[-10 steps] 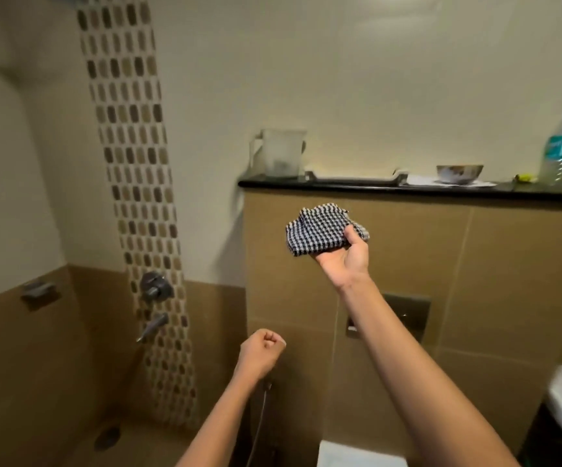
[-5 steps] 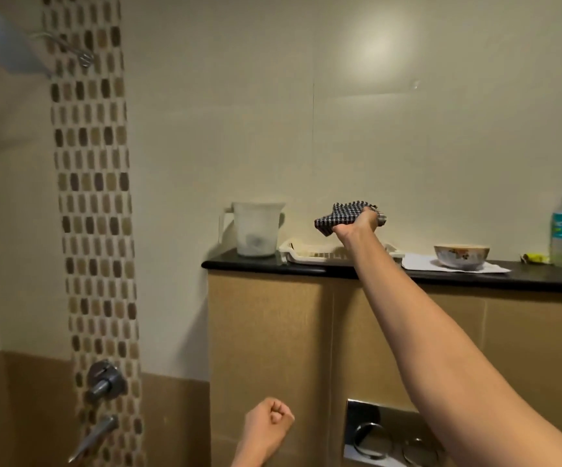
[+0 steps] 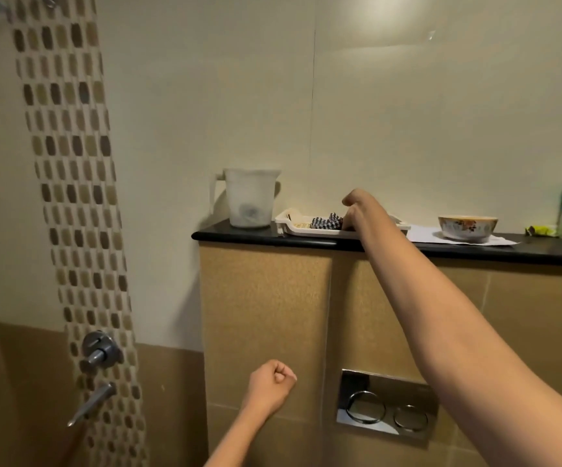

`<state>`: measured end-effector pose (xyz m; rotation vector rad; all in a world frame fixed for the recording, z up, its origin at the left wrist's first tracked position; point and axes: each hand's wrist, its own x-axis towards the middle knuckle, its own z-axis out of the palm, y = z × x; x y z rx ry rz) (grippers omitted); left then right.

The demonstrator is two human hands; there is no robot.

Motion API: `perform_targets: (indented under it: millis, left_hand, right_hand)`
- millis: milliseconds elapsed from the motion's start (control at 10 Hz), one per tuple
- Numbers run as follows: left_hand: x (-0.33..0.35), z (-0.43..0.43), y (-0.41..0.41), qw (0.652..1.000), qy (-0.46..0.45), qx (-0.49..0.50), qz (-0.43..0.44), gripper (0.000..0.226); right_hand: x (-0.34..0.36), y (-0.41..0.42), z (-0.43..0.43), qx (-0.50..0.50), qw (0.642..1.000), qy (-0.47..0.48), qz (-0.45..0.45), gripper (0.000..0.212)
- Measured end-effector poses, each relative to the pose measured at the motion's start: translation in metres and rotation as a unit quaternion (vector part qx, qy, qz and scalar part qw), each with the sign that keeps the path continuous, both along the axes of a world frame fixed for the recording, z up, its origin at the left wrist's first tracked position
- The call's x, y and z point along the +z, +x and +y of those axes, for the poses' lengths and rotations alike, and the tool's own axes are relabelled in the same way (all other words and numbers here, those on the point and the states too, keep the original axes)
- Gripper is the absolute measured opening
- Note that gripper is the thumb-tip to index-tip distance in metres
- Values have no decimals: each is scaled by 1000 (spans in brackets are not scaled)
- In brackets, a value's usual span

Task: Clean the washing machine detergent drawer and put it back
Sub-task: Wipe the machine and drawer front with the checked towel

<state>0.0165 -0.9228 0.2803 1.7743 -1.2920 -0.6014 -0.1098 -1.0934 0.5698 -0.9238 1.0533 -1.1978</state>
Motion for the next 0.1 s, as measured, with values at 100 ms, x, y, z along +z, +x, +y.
perform_targets:
  millis: [100]
  left_hand:
    - [14, -5, -10, 1000, -13, -28, -5, 9]
  right_hand:
    - [10, -16, 35, 22, 999, 18, 45, 61]
